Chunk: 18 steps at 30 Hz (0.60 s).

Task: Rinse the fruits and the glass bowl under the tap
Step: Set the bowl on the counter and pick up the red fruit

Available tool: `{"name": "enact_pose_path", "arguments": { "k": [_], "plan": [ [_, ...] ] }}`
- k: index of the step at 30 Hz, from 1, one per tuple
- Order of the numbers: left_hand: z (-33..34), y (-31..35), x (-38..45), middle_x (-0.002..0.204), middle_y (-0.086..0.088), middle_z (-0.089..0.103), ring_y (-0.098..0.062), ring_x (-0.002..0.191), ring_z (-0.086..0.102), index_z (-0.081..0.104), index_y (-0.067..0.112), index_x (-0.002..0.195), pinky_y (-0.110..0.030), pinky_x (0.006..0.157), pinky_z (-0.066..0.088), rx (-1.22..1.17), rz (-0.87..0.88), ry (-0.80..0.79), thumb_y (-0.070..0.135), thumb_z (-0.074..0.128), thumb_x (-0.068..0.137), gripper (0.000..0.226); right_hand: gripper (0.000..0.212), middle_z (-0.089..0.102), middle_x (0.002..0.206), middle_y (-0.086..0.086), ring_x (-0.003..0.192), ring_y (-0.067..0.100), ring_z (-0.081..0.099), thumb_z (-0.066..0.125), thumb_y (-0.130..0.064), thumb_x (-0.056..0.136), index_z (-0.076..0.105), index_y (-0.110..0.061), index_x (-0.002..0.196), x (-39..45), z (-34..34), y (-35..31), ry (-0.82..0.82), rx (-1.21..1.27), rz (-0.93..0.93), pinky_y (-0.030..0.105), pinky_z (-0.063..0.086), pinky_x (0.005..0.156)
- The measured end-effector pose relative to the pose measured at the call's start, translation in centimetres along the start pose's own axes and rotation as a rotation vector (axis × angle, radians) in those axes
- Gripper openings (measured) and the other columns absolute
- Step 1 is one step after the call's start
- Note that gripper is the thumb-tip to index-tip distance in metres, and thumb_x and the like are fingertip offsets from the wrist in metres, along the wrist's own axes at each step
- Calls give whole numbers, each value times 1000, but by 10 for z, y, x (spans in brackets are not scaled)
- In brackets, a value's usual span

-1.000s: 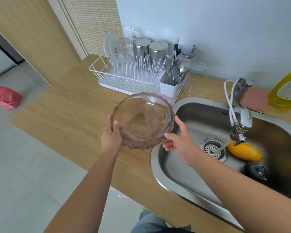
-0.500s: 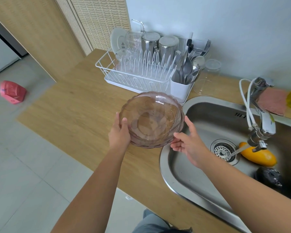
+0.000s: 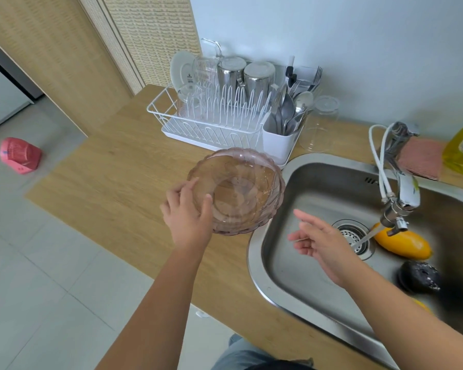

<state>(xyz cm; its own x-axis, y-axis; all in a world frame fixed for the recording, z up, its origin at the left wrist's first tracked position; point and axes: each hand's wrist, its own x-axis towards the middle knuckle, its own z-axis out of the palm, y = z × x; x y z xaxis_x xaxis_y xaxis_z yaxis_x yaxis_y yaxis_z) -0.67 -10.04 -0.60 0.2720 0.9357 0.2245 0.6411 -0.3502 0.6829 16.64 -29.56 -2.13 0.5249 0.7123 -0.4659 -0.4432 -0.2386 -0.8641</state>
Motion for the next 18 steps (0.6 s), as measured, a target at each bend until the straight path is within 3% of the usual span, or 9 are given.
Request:
{"name": "enact_pose_path", "arguments": {
  "k": [3, 7, 14, 18],
  "plan": [
    [14, 30, -28, 124, 2, 60, -19, 113, 51, 65, 23, 124, -29, 96, 31, -63, 282, -55, 32, 53, 89, 38, 27, 71, 83, 13, 70, 21, 58, 50, -9, 99, 67, -20, 116, -16, -22, 10, 56, 0, 37, 30, 48, 71],
    [44, 69, -81, 111, 5, 62, -10, 101, 55, 65, 20, 120, -27, 91, 46, -224, 480, -362, 25, 54, 90, 33, 23, 73, 82, 11, 72, 23, 58, 51, -8, 97, 69, -13, 111, -37, -55, 25, 141, -59, 71, 30, 47, 69],
    [94, 111, -156, 102, 13, 62, -1, 80, 57, 62, 31, 124, -16, 78, 46, -216, 385, -1038, 25, 55, 97, 28, 22, 74, 90, 9, 79, 21, 63, 53, -11, 96, 70, -22, 105, -89, -120, 23, 369, -258, 28, 29, 47, 72],
    [125, 124, -180, 127, 2, 56, -19, 103, 62, 55, 29, 135, -34, 97, 49, 17, 407, -1349, 32, 58, 97, 38, 21, 72, 90, 6, 79, 15, 62, 53, -11, 95, 69, -20, 105, -112, -160, 26, 559, -296, -3, 24, 46, 69]
  ]
}}
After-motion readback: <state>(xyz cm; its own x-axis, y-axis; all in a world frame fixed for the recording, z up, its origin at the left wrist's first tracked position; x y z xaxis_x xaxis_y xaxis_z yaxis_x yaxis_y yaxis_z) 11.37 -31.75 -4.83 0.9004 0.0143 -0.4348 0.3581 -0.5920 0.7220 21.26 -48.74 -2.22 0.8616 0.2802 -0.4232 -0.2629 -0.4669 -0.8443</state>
